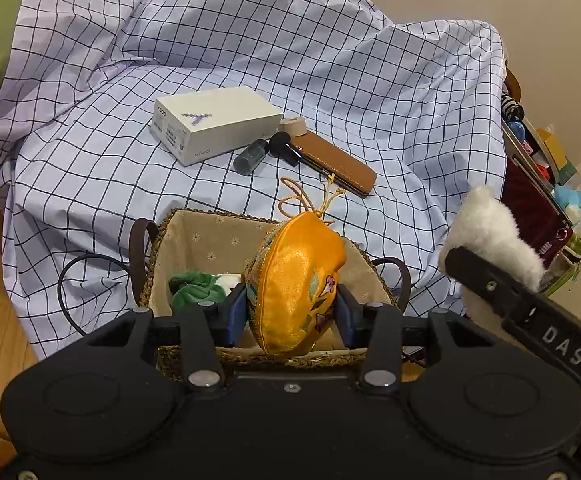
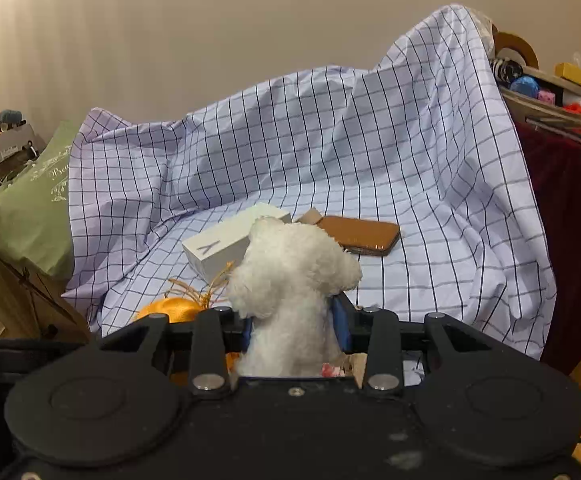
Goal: Organize soft objects
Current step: 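Lift the orange pouch with the left tool while the right tool carries the bear toward the basket, then open the left tool over the basket while the right tool lowers the bear into it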
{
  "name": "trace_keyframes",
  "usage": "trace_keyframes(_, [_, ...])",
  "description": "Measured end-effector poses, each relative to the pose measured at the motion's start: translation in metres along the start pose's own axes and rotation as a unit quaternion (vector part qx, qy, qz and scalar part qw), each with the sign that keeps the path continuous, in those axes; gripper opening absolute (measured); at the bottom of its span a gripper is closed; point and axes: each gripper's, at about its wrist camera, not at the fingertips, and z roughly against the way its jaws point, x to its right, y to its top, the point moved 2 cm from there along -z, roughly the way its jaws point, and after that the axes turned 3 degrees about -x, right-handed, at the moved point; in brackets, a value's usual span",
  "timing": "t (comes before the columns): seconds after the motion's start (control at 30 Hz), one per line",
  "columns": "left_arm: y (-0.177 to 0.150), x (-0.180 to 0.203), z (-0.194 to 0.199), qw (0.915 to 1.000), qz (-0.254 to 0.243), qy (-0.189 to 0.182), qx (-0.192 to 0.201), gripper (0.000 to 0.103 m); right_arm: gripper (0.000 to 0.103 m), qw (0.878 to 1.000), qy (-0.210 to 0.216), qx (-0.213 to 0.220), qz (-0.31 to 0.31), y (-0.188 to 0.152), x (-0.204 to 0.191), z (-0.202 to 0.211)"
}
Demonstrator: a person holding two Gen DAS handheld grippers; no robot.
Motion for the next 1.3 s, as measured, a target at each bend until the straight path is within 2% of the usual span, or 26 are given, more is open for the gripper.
trace_keyframes(0.13, [-0.002, 0.002, -0.003, 1.0, -0.002, 0.006, 0.0, 0.045, 0.036, 1.0, -0.003, -0.013, 0.0, -0.005, 0.001, -0.005])
trace_keyframes(0.23, [-0.002, 0.001, -0.001, 0.9999, -0.001, 0.012, 0.01, 0.058, 0.036, 1.0, -0.003, -0.019, -0.001, -0.006, 0.001, -0.007])
trace_keyframes(0.3, [-0.001, 0.002, 0.002, 0.9997, -0.004, 0.016, 0.02, 0.062, 0.036, 1.0, -0.003, -0.023, -0.003, -0.006, 0.001, -0.008])
trace_keyframes(0.57, [-0.005, 0.003, 0.007, 0.9982, -0.011, 0.042, 0.042, 0.067, 0.036, 0.999, -0.002, -0.036, -0.004, -0.01, 0.002, -0.012])
trace_keyframes(0.67, [-0.006, 0.003, 0.01, 0.9965, -0.009, 0.061, 0.056, 0.074, 0.036, 0.999, -0.002, -0.041, -0.003, -0.011, 0.001, -0.014])
trace_keyframes(1.03, [-0.006, -0.014, 0.016, 0.9917, 0.036, 0.1, 0.072, 0.076, 0.037, 0.998, -0.01, -0.07, 0.002, -0.015, 0.0, -0.025])
trace_keyframes(1.3, [-0.006, -0.023, 0.019, 0.9894, 0.055, 0.107, 0.082, 0.078, 0.037, 0.996, -0.004, -0.086, 0.017, -0.017, -0.011, -0.04])
